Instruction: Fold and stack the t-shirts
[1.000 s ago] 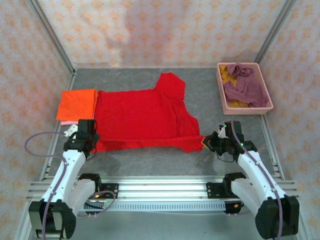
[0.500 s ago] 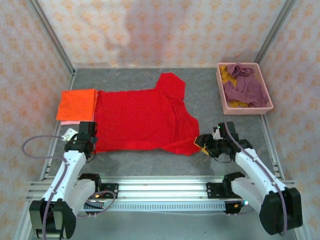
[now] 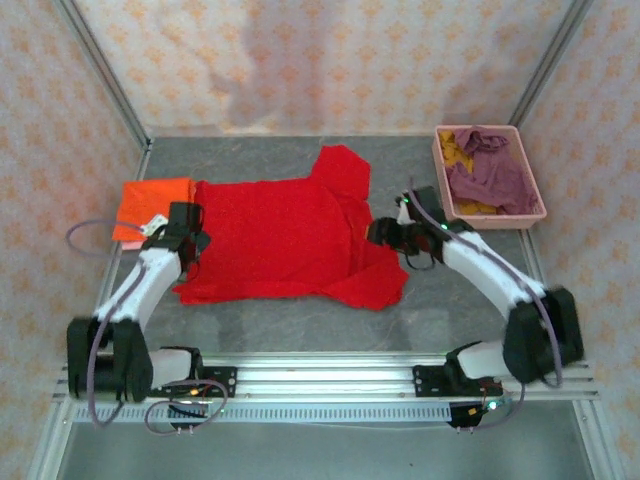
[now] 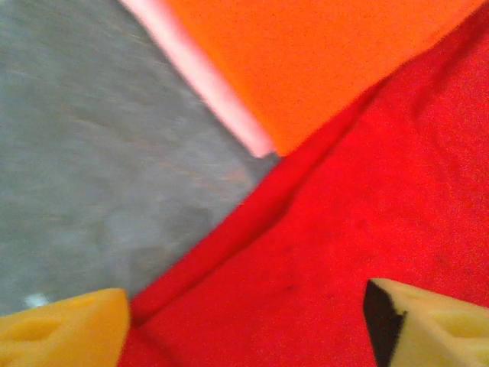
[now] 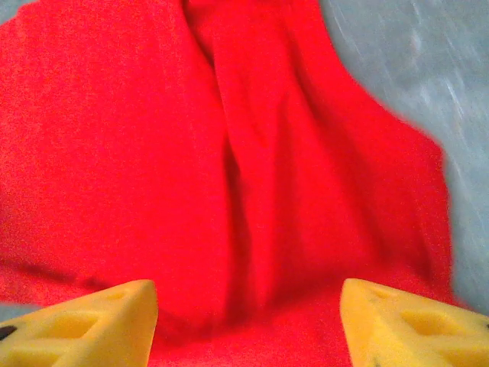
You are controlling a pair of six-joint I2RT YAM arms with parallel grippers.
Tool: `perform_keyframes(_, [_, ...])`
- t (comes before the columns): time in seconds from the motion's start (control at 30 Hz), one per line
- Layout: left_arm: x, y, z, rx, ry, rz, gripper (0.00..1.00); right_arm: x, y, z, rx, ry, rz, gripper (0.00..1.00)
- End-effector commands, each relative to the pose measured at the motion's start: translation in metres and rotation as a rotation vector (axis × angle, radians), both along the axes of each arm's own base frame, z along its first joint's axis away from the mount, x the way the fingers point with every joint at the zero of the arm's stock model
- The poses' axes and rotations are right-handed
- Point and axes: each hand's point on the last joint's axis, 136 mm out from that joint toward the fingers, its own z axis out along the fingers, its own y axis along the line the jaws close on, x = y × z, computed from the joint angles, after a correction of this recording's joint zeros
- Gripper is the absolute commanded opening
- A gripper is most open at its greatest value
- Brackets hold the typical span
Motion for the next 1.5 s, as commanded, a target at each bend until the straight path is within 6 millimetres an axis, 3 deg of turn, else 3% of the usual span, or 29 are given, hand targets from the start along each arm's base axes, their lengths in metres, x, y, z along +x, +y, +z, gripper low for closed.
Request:
perform_keyframes(0.0, [0.046, -0.012, 0.004, -0.017, -0.052, -0.054, 0.64, 0.07, 0.025, -0.005, 0.004, -0.119, -0.025, 0.5])
perform_keyframes(0.17, [0.078, -0.02, -0.022, -0.049, 0.009, -0.088, 0.52, 0.121, 0.045, -0.043, 0.003, -0.071, -0.055, 0.34])
perform_keyframes(0.37, [0.104, -0.027, -0.06, -0.089, 0.101, -0.108, 0.45, 0.161, 0.043, -0.08, -0.05, -0.028, -0.1, 0.22])
perform_keyframes(0.53, [0.121, -0.038, -0.091, -0.142, 0.182, -0.122, 0.41, 0.186, 0.003, -0.101, -0.083, 0.019, -0.228, 0.15])
perform_keyframes(0.77, [0.159, -0.048, -0.101, -0.158, 0.229, -0.147, 0.41, 0.219, -0.04, -0.115, -0.092, 0.077, -0.314, 0.16])
perform_keyframes(1.0, [0.21, -0.059, -0.099, -0.162, 0.232, -0.196, 0.45, 0.26, -0.072, -0.097, -0.088, 0.018, -0.421, 0.28])
perform_keyframes(1.17, [0.238, -0.078, -0.077, -0.176, 0.184, -0.264, 0.55, 0.272, -0.057, -0.058, -0.01, -0.048, -0.352, 0.46])
perform_keyframes(1.33, [0.24, -0.091, -0.032, -0.176, 0.088, -0.319, 0.69, 0.245, -0.038, 0.004, -0.049, -0.207, -0.242, 0.65])
perform_keyframes(1.47, [0.227, -0.091, 0.014, -0.165, 0.004, -0.342, 0.81, 0.191, -0.024, 0.033, -0.136, -0.319, -0.148, 0.7])
